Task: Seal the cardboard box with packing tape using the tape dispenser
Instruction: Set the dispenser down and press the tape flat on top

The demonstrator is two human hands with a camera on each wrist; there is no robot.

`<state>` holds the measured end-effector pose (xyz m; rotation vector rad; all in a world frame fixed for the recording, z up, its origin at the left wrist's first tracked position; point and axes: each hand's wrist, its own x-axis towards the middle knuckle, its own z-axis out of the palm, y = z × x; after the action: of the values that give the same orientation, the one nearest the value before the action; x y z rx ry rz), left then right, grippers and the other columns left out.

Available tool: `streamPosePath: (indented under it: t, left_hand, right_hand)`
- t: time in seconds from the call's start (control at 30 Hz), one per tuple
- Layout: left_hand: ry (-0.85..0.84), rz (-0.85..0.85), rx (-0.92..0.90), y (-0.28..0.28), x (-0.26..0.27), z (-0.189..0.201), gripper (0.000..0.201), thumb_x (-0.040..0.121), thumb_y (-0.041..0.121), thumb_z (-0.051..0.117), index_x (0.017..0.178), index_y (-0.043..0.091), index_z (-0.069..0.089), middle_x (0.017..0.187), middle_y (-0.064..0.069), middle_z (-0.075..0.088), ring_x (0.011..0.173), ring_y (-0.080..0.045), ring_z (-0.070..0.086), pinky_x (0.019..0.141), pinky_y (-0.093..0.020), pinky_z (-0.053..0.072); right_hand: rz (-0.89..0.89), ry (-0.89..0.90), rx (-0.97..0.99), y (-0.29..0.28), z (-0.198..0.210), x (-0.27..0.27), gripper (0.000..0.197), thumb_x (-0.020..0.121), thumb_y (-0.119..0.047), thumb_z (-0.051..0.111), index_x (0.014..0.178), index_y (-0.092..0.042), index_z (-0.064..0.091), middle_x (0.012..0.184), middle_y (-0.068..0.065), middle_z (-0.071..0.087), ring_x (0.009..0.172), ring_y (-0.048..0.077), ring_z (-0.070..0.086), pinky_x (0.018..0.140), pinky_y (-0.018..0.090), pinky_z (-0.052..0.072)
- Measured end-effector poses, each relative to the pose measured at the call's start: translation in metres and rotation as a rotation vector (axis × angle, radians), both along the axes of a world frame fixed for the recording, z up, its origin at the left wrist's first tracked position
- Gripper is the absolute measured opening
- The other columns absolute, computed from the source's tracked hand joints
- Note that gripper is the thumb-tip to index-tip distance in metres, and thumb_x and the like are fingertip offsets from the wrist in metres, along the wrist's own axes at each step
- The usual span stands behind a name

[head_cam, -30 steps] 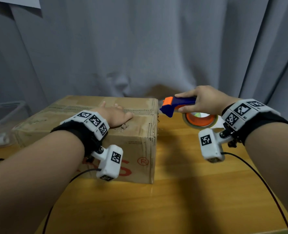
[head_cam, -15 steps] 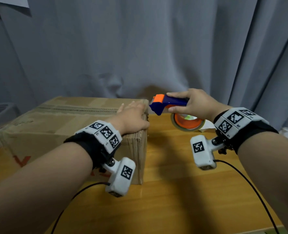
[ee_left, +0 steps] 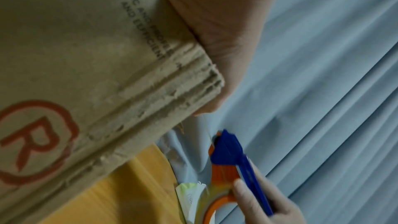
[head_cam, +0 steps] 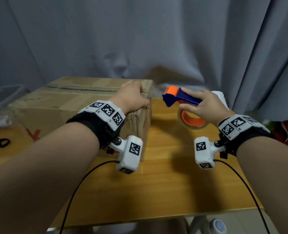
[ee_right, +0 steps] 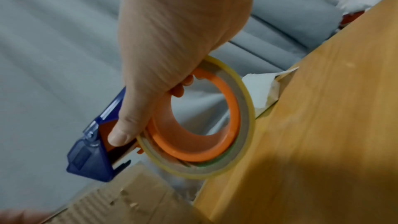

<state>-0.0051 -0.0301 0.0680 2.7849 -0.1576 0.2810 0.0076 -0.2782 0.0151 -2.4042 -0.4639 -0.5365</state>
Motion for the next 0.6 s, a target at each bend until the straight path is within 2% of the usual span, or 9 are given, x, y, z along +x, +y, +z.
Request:
streamPosePath:
  t: [0.07, 0.13, 0.3, 0.4, 0.5, 0.6]
  left_hand:
    - [-0.010, 0.001, 0.000, -0.001, 0.000, 0.000, 0.056, 0.075, 0.033, 0.070, 0.124, 0.013, 0.052, 0.128, -0.012, 0.047, 0.120, -0.029, 0.044, 0.101, -0.031, 0.035]
    - [-0.007, -0.002, -0.006, -0.002, 0.000, -0.001, 0.056, 0.075, 0.032, 0.069, 0.125, 0.016, 0.051, 0.129, -0.012, 0.047, 0.121, -0.029, 0.044, 0.102, -0.031, 0.035]
    - [0.006, 0.004, -0.021, -0.002, -0.003, 0.001, 0.055, 0.075, 0.031, 0.069, 0.125, 0.017, 0.052, 0.129, -0.011, 0.045, 0.120, -0.029, 0.045, 0.104, -0.032, 0.036]
    - [0.023, 0.013, -0.001, -0.004, -0.005, 0.003, 0.056, 0.077, 0.032, 0.068, 0.128, 0.015, 0.051, 0.131, -0.011, 0.043, 0.122, -0.028, 0.043, 0.104, -0.032, 0.035]
    - [0.063, 0.030, 0.115, -0.009, -0.009, 0.005, 0.058, 0.084, 0.034, 0.061, 0.136, 0.014, 0.044, 0.136, -0.012, 0.038, 0.125, -0.031, 0.041, 0.104, -0.034, 0.034]
    - [0.099, 0.048, 0.242, -0.018, -0.017, 0.003, 0.056, 0.089, 0.031, 0.052, 0.140, 0.010, 0.040, 0.138, -0.015, 0.036, 0.123, -0.033, 0.043, 0.101, -0.036, 0.036]
  right_hand:
    - [-0.040, 0.020, -0.003, -0.014, -0.009, -0.002, 0.060, 0.075, -0.048, 0.071, 0.131, -0.044, 0.050, 0.097, 0.003, 0.055, 0.090, 0.019, 0.056, 0.088, 0.034, 0.047]
    - [-0.053, 0.029, -0.010, -0.020, -0.015, -0.005, 0.061, 0.075, -0.049, 0.070, 0.132, -0.044, 0.049, 0.095, 0.007, 0.051, 0.086, 0.021, 0.053, 0.083, 0.031, 0.044]
    - [-0.058, 0.009, -0.097, -0.030, -0.026, -0.017, 0.063, 0.076, -0.044, 0.070, 0.135, -0.042, 0.045, 0.092, 0.005, 0.047, 0.082, 0.018, 0.048, 0.077, 0.025, 0.035]
    - [-0.112, 0.062, -0.149, -0.037, -0.029, -0.022, 0.063, 0.078, -0.047, 0.068, 0.135, -0.046, 0.043, 0.094, 0.002, 0.047, 0.081, 0.016, 0.047, 0.075, 0.023, 0.032]
    - [-0.113, 0.094, -0.250, -0.032, -0.026, -0.019, 0.061, 0.078, -0.051, 0.066, 0.134, -0.049, 0.041, 0.096, 0.001, 0.047, 0.083, 0.015, 0.048, 0.074, 0.023, 0.033]
    - [-0.098, 0.112, -0.232, -0.027, -0.027, -0.019, 0.062, 0.078, -0.051, 0.066, 0.135, -0.048, 0.041, 0.094, -0.001, 0.047, 0.083, 0.016, 0.050, 0.073, 0.023, 0.034]
